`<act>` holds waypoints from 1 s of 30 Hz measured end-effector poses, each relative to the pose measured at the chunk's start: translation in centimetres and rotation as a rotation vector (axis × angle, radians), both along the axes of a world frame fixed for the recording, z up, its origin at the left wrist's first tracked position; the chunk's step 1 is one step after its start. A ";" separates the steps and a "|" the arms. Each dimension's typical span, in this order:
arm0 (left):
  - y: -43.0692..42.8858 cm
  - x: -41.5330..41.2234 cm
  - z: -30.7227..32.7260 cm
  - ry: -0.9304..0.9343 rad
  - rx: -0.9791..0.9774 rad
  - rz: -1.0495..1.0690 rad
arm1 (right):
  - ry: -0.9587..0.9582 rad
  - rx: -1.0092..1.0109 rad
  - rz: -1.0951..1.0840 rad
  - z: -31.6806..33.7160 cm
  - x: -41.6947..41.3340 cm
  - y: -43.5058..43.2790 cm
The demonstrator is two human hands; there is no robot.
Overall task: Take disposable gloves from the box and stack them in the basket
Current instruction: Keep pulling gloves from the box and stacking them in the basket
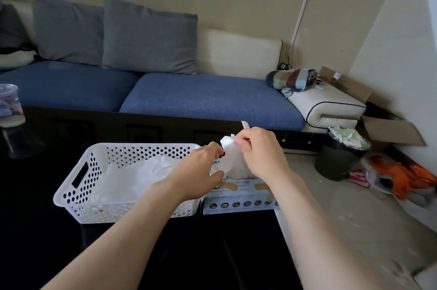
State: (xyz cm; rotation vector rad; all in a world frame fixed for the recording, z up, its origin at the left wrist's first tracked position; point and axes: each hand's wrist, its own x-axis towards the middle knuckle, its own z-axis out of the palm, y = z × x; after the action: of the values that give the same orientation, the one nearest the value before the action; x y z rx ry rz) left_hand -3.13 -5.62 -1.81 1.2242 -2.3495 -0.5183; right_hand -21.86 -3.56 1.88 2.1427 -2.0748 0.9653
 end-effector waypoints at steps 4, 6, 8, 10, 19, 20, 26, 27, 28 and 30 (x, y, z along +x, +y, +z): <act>-0.2 -0.1 -0.1 0.033 0.033 0.019 | -0.026 -0.062 -0.030 -0.2 -0.2 -0.2; -0.1 -0.1 0.0 0.065 0.040 0.019 | -0.018 -0.065 -0.052 -0.3 -0.2 -0.3; -0.1 -0.1 0.1 0.102 0.036 0.012 | -0.033 -0.067 -0.069 -0.3 -0.2 -0.3; 0.0 -0.1 0.2 0.132 0.032 0.006 | -0.080 -0.100 -0.085 0.0 -0.1 -0.3; 0.4 -0.1 0.7 0.238 0.068 -0.002 | -0.327 -0.229 -0.197 0.7 0.4 -0.1; 0.4 0.0 0.7 0.232 0.066 -0.012 | -0.332 -0.216 -0.214 0.5 0.3 -0.2; 0.3 0.2 0.5 0.047 0.066 -0.075 | -0.527 -0.333 -0.332 1.0 -0.4 -0.2; 0.3 0.2 0.3 0.014 0.067 -0.079 | -0.561 -0.358 -0.329 1.0 -0.5 -0.2; 0.3 0.3 0.2 -0.018 0.069 -0.079 | -0.585 -0.389 -0.315 1.1 -0.5 -0.1; 0.3 0.4 0.1 -0.060 0.072 -0.077 | -0.628 -0.450 -0.292 1.4 -0.3 0.0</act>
State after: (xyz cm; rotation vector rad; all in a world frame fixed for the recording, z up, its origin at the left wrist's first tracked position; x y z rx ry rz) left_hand -2.77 -5.31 -1.68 1.2004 -2.4560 -0.6047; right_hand -22.13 -3.55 3.29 1.3787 -2.0084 2.0017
